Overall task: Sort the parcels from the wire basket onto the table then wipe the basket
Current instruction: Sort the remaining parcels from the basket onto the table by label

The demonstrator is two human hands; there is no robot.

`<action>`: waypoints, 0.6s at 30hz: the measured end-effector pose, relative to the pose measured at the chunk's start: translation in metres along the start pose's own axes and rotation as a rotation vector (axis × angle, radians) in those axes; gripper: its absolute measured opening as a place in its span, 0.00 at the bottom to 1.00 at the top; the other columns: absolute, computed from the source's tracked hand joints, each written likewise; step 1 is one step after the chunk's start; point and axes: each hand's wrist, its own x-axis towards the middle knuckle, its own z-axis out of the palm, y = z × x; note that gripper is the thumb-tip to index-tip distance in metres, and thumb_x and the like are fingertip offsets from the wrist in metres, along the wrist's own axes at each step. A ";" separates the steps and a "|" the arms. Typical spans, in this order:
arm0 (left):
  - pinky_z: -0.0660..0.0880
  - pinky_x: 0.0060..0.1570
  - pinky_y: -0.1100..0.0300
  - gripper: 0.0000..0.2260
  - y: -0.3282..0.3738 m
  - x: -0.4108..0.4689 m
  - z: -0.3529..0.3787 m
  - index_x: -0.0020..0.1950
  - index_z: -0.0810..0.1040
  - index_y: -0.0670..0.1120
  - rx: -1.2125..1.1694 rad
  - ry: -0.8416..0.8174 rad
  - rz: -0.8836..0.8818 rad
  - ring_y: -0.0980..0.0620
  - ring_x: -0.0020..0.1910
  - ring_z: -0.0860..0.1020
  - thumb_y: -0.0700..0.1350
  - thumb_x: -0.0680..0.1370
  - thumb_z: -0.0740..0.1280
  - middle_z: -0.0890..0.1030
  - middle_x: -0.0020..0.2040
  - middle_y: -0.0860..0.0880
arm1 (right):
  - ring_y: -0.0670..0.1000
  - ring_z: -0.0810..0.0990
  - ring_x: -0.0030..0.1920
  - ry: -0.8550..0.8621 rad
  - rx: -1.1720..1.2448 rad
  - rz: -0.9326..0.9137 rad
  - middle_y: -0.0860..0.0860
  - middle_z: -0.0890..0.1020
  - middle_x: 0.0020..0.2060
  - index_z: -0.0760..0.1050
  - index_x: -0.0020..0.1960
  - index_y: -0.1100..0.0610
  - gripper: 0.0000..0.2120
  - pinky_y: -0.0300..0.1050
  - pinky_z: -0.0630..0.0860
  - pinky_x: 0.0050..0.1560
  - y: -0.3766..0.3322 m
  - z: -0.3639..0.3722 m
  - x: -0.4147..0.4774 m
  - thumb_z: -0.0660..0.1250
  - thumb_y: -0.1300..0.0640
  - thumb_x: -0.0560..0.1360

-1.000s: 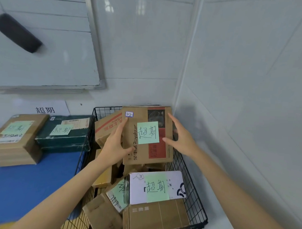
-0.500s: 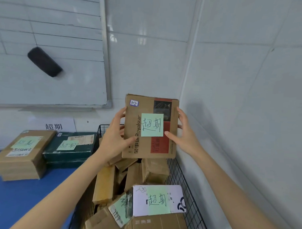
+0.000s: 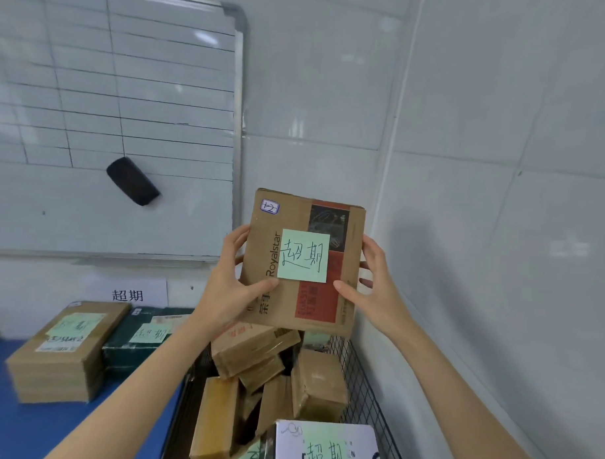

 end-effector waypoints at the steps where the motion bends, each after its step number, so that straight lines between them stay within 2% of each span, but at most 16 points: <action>1: 0.75 0.57 0.55 0.39 0.003 0.001 -0.002 0.72 0.58 0.64 -0.005 0.008 0.007 0.63 0.65 0.69 0.45 0.70 0.78 0.65 0.63 0.78 | 0.44 0.66 0.71 0.001 0.012 -0.001 0.33 0.63 0.71 0.51 0.76 0.41 0.40 0.55 0.66 0.72 -0.004 -0.001 0.001 0.74 0.54 0.74; 3: 0.75 0.54 0.59 0.39 0.008 0.003 -0.007 0.72 0.59 0.66 -0.014 0.028 0.023 0.61 0.66 0.70 0.45 0.70 0.78 0.66 0.64 0.75 | 0.46 0.63 0.73 -0.001 0.044 0.016 0.33 0.60 0.71 0.52 0.76 0.38 0.41 0.58 0.65 0.72 -0.010 -0.004 0.004 0.74 0.53 0.74; 5: 0.75 0.51 0.64 0.40 0.011 0.004 -0.010 0.72 0.59 0.66 -0.035 0.041 0.032 0.59 0.66 0.71 0.45 0.70 0.78 0.67 0.67 0.69 | 0.48 0.61 0.74 -0.005 0.079 0.045 0.38 0.58 0.72 0.52 0.75 0.33 0.41 0.60 0.64 0.73 -0.015 -0.007 0.007 0.74 0.52 0.73; 7: 0.75 0.52 0.64 0.41 0.013 0.004 -0.012 0.73 0.58 0.65 -0.054 0.043 0.047 0.57 0.67 0.71 0.44 0.70 0.78 0.68 0.68 0.64 | 0.49 0.64 0.72 -0.026 0.121 0.056 0.42 0.60 0.71 0.51 0.73 0.31 0.42 0.57 0.64 0.72 -0.023 -0.008 0.008 0.74 0.52 0.73; 9: 0.75 0.56 0.59 0.41 0.015 0.003 -0.014 0.74 0.59 0.65 -0.075 0.045 0.062 0.56 0.68 0.71 0.44 0.70 0.78 0.69 0.69 0.64 | 0.47 0.67 0.69 -0.046 0.152 0.051 0.40 0.63 0.69 0.49 0.75 0.33 0.44 0.53 0.66 0.70 -0.030 -0.007 0.008 0.74 0.52 0.72; 12: 0.75 0.62 0.53 0.39 0.022 0.003 -0.015 0.72 0.61 0.61 -0.107 0.040 0.060 0.59 0.69 0.70 0.51 0.66 0.78 0.70 0.69 0.64 | 0.45 0.64 0.71 -0.026 0.182 0.024 0.39 0.62 0.71 0.49 0.74 0.35 0.43 0.49 0.67 0.68 -0.038 -0.002 0.007 0.73 0.54 0.72; 16: 0.73 0.67 0.47 0.38 0.030 0.006 -0.019 0.69 0.63 0.57 -0.132 0.039 0.041 0.61 0.69 0.70 0.56 0.64 0.76 0.72 0.69 0.60 | 0.44 0.63 0.74 0.020 0.254 -0.009 0.39 0.63 0.73 0.56 0.66 0.33 0.37 0.55 0.70 0.71 -0.044 0.002 0.007 0.73 0.49 0.66; 18: 0.71 0.68 0.45 0.38 0.033 0.006 -0.022 0.70 0.64 0.56 -0.131 0.036 0.048 0.62 0.69 0.70 0.58 0.63 0.76 0.72 0.69 0.59 | 0.43 0.63 0.74 0.016 0.267 -0.023 0.38 0.64 0.73 0.57 0.69 0.35 0.37 0.52 0.71 0.70 -0.047 0.001 0.007 0.72 0.49 0.67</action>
